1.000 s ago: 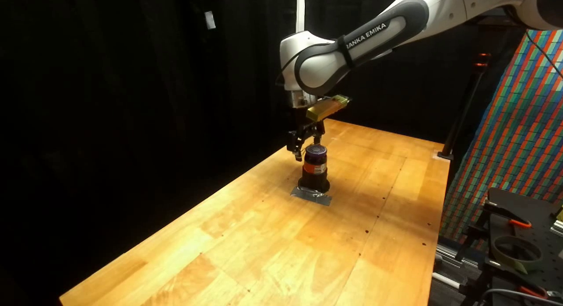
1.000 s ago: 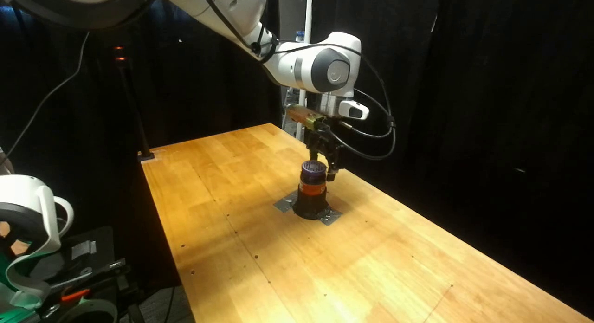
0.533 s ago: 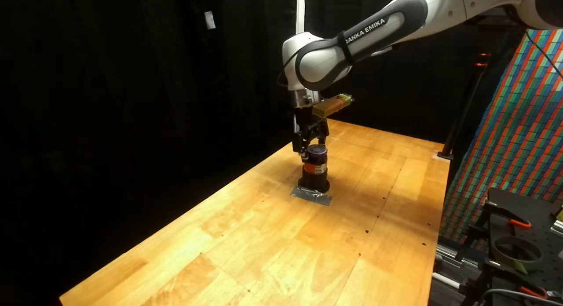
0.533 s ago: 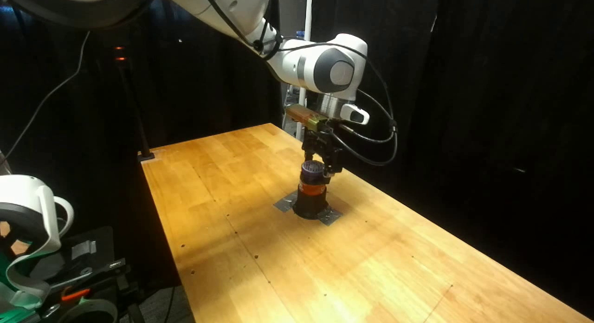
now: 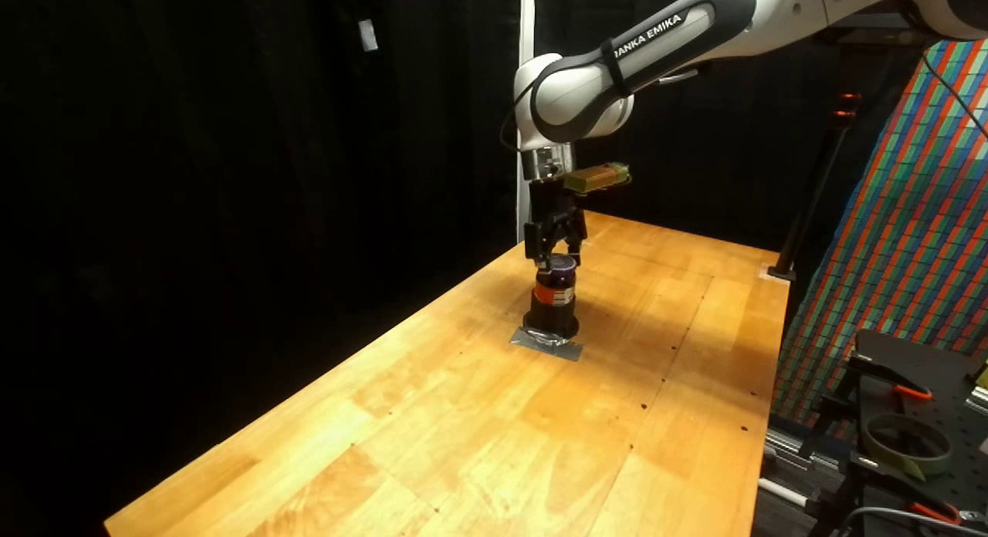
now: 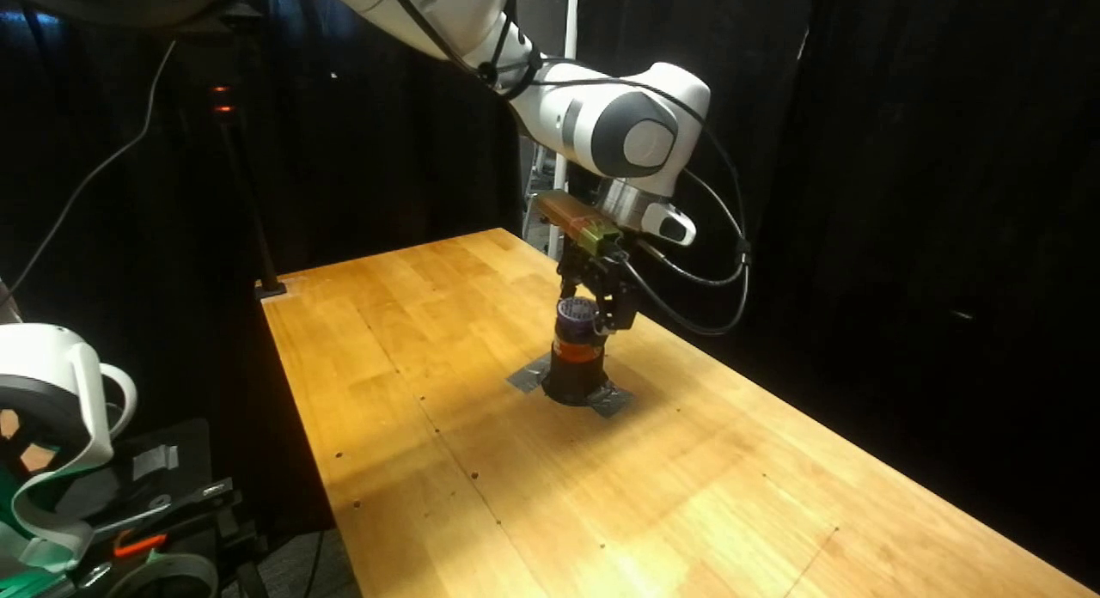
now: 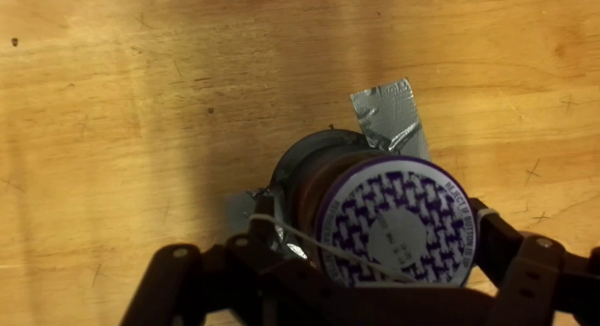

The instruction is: Put a rubber band around the cup

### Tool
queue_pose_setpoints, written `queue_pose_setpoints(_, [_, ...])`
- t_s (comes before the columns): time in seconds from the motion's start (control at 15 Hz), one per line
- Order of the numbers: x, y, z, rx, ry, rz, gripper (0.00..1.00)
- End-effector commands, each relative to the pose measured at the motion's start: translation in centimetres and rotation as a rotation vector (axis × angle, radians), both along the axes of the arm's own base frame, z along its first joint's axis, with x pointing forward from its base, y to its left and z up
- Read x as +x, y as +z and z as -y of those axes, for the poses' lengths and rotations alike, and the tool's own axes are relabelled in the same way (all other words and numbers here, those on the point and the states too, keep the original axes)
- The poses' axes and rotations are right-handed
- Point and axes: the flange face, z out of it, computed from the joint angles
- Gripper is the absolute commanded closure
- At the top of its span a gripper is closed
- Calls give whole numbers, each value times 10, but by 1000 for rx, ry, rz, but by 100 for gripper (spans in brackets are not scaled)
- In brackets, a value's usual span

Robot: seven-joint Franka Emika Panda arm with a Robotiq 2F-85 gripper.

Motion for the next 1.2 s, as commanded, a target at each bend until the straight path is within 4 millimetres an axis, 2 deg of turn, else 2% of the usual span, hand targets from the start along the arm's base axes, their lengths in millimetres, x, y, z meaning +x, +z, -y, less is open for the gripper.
queue_pose_setpoints(0.0, [-17, 12, 12, 67, 8, -16, 0])
queue_pose_setpoints(0.4, [-30, 22, 22, 135, 21, -16, 0])
queue_pose_setpoints(0.6, [-39, 19, 30, 146, 16, -22, 0])
queue_pose_setpoints(0.8, [-49, 5, 29, 120, 6, -20, 0])
queue_pose_setpoints(1.13, [-63, -32, 10, 51, 15, 46, 0])
